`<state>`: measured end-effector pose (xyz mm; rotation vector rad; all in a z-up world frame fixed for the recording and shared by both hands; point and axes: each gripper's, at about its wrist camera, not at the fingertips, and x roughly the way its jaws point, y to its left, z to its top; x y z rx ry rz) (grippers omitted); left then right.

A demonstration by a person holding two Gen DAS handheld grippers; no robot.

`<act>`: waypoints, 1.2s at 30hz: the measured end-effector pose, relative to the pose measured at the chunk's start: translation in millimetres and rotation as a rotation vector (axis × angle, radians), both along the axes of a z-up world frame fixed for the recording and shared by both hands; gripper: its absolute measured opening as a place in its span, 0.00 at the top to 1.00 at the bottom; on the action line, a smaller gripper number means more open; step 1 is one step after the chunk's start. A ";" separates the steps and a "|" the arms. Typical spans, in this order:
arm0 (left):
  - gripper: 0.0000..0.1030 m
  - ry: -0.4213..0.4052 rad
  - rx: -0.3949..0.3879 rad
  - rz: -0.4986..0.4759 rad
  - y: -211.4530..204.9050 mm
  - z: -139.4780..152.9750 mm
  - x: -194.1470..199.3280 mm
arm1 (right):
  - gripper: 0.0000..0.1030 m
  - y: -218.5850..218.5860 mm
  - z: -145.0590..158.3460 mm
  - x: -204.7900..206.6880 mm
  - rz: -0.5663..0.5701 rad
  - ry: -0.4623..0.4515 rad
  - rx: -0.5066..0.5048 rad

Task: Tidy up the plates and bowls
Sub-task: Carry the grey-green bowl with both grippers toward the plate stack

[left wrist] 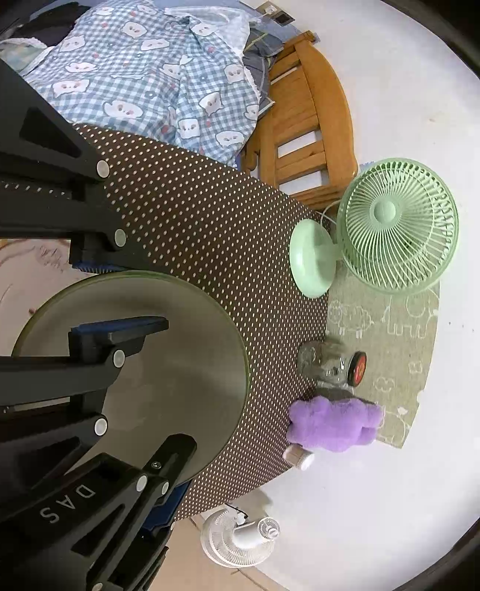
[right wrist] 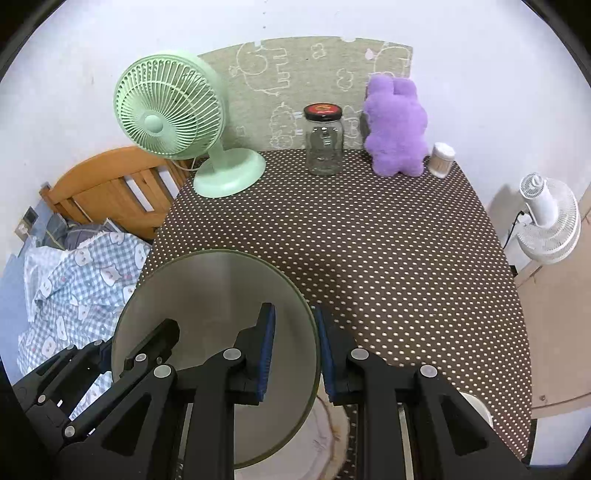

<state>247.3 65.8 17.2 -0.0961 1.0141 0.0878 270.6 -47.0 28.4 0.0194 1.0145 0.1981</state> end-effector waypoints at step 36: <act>0.84 0.047 -0.032 -0.077 -156.8 -28.5 -46.7 | 0.75 -164.1 -23.4 -52.9 -0.078 0.025 -0.028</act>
